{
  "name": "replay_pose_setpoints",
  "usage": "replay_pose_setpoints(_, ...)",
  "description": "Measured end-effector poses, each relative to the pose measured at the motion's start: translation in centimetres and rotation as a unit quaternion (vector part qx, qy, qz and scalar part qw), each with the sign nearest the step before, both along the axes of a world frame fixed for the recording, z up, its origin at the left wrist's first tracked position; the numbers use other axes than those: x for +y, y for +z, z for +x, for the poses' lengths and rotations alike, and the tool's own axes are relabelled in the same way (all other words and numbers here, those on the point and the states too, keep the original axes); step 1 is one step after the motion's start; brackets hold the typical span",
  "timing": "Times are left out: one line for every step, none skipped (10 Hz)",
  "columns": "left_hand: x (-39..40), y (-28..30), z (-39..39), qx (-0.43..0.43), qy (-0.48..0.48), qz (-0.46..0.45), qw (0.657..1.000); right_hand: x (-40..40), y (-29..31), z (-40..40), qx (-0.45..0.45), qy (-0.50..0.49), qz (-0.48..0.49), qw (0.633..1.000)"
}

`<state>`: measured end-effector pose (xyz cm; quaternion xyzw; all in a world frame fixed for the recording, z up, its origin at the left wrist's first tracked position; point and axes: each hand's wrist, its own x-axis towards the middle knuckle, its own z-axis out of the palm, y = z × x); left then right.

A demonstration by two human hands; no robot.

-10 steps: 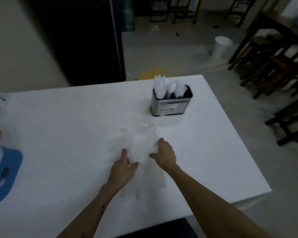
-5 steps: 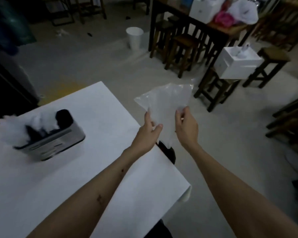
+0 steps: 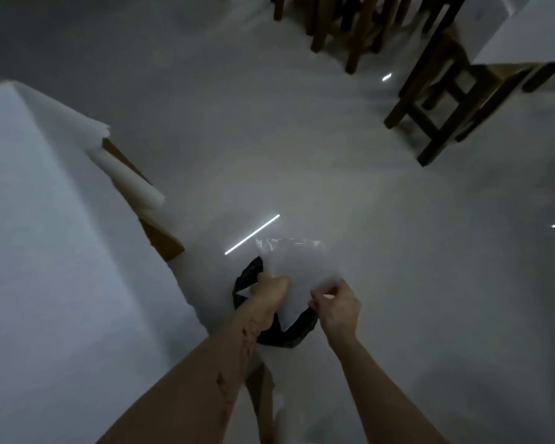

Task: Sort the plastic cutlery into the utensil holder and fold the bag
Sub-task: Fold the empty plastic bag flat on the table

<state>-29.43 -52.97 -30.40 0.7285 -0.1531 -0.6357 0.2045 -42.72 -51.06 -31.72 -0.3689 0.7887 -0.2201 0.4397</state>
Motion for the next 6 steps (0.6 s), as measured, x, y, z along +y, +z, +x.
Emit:
replay_pose_setpoints(-0.9, -7.7, -0.6, -0.029, 0.059, 0.027, 0.997, 0.4, -6.3, 0.3, 0.015, -0.013, 0.005, 1.0)
replay_pose_setpoints(0.1, -13.6, -1.0, -0.023, 0.071, 0.044, 0.996, 1.0, -12.0, 0.6, 0.041, -0.018, 0.003, 0.999)
replay_pose_setpoints(1.8, -18.3, -1.2, -0.018, 0.11, 0.095, 0.989, 1.8, -16.4, 0.5, 0.068, -0.003, -0.005, 0.998)
replay_pose_setpoints(3.3, -22.2, -0.2, -0.044, 0.045, 0.114, 0.991, 2.8, -19.1, 0.3, 0.07, 0.041, 0.016, 0.997)
replay_pose_setpoints(3.6, -24.5, 1.3, -0.143, -0.046, 0.154, 0.977, 3.2, -19.0, -0.3, 0.047, 0.089, 0.053, 0.994)
replay_pose_setpoints(2.7, -17.0, 1.1, -0.198, -0.131, 0.172, 0.956, 2.9, -16.4, -0.6, 0.059, 0.131, 0.04, 0.989)
